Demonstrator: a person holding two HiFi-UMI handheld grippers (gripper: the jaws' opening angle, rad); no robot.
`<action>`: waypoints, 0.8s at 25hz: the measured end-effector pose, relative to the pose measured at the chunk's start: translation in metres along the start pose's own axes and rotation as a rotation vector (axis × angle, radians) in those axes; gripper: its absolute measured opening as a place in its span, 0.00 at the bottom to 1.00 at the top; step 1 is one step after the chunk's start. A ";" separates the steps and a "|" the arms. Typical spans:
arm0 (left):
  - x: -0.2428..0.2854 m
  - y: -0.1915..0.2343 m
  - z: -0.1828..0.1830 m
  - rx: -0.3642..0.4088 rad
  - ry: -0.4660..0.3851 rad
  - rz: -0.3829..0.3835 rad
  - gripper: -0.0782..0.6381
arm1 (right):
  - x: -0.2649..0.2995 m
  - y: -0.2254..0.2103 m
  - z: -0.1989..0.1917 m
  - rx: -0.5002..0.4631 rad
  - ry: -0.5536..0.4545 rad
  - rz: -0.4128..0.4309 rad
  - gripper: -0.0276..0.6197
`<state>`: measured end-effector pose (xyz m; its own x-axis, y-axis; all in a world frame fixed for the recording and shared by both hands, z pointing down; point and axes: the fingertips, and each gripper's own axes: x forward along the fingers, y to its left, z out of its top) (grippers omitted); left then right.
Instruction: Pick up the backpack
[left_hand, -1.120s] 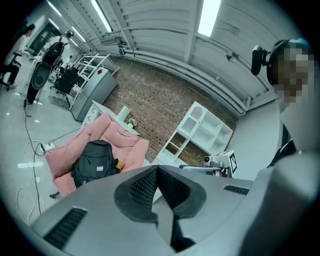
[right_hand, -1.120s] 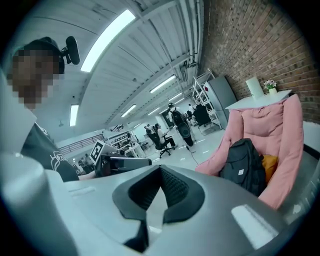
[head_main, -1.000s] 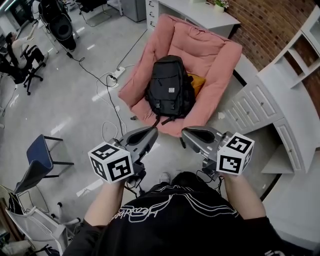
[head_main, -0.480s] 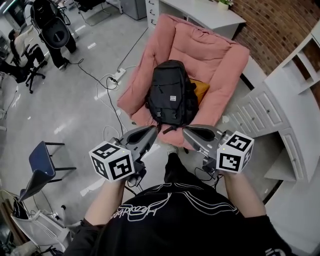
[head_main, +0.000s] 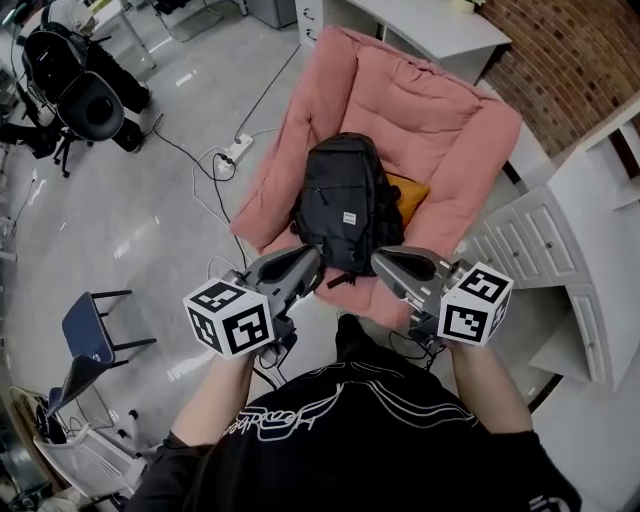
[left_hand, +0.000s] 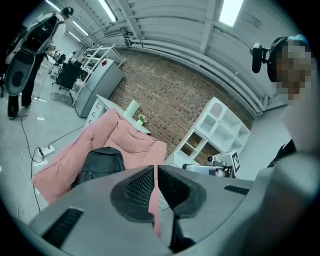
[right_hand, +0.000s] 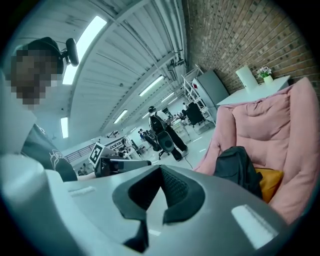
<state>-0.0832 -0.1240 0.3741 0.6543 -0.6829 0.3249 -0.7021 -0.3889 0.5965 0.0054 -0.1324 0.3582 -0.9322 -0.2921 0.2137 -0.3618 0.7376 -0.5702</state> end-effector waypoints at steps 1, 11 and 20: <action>0.005 0.005 0.002 -0.002 0.004 0.001 0.11 | 0.003 -0.007 0.003 0.003 -0.004 -0.004 0.05; 0.052 0.075 0.001 -0.072 0.059 0.044 0.21 | 0.022 -0.087 0.000 0.024 0.050 -0.087 0.05; 0.097 0.145 -0.015 -0.151 0.124 0.094 0.38 | 0.045 -0.150 -0.016 0.057 0.132 -0.123 0.10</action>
<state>-0.1175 -0.2372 0.5029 0.6238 -0.6267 0.4670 -0.7180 -0.2235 0.6592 0.0171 -0.2460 0.4660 -0.8754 -0.2926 0.3848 -0.4755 0.6644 -0.5766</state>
